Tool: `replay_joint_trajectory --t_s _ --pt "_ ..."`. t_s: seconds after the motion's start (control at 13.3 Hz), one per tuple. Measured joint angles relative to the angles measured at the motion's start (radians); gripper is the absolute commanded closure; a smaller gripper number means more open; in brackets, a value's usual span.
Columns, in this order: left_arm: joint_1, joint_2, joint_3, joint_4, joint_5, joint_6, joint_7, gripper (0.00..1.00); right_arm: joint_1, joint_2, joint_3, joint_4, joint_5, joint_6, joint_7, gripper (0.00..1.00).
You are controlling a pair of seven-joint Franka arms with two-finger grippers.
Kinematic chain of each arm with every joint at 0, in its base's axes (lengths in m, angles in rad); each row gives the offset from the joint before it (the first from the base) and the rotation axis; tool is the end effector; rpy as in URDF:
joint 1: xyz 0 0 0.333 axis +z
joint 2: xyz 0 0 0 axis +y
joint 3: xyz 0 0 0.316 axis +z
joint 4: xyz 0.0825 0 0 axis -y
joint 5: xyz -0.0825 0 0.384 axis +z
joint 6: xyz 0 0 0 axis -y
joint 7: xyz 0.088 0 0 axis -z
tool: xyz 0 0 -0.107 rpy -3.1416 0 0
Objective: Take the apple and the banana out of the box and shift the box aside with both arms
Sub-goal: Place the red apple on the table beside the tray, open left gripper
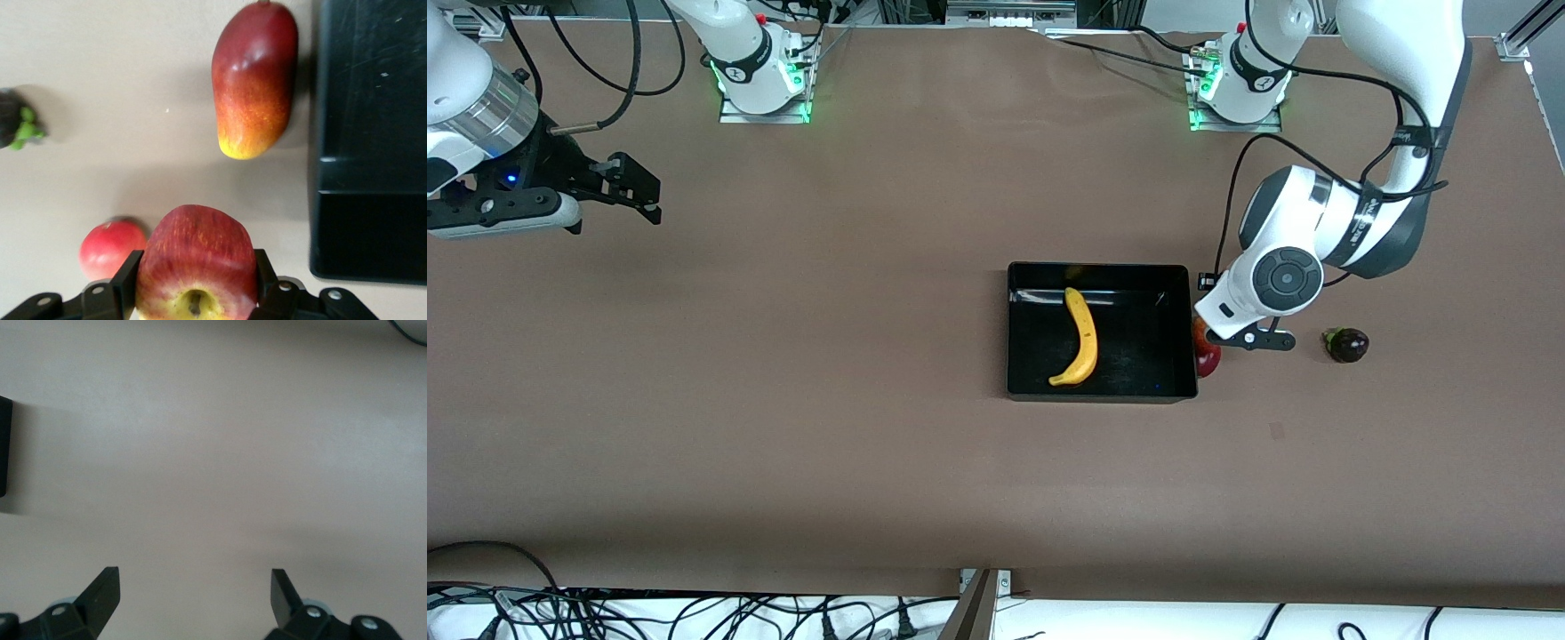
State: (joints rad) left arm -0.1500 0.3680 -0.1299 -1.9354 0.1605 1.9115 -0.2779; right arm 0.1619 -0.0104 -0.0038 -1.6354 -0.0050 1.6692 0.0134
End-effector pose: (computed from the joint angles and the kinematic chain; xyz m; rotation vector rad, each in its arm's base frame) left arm 0.5539 -0.1452 0.2720 -2.9015 0.1248 0.5095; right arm 0.5529 0.0876 0.6084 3.1314 0.2276 0.0698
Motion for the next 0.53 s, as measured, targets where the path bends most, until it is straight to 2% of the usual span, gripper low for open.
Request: replay_joint_trajectory --t_s 0.3,0.38,0.45,0.53 --pt "0.037 -0.046 -0.001 -0.26 0.05 0.306 0.003 0.94 0.0 0.0 0.0 0.0 0.0 0.0 0.0 0.0" --pt "0.051 -0.047 0.0 -0.304 0.054 0.368 0.003 0.86 0.0 0.0 0.0 0.0 0.0 0.0 0.0 0.0" --pt "0.064 -0.047 0.0 -0.333 0.055 0.407 0.006 0.47 0.0 0.0 0.0 0.0 0.0 0.0 0.0 0.0" --pt "0.072 -0.047 0.0 -0.349 0.055 0.424 0.009 0.0 0.0 0.0 0.0 0.0 0.0 0.0 0.0 0.0"
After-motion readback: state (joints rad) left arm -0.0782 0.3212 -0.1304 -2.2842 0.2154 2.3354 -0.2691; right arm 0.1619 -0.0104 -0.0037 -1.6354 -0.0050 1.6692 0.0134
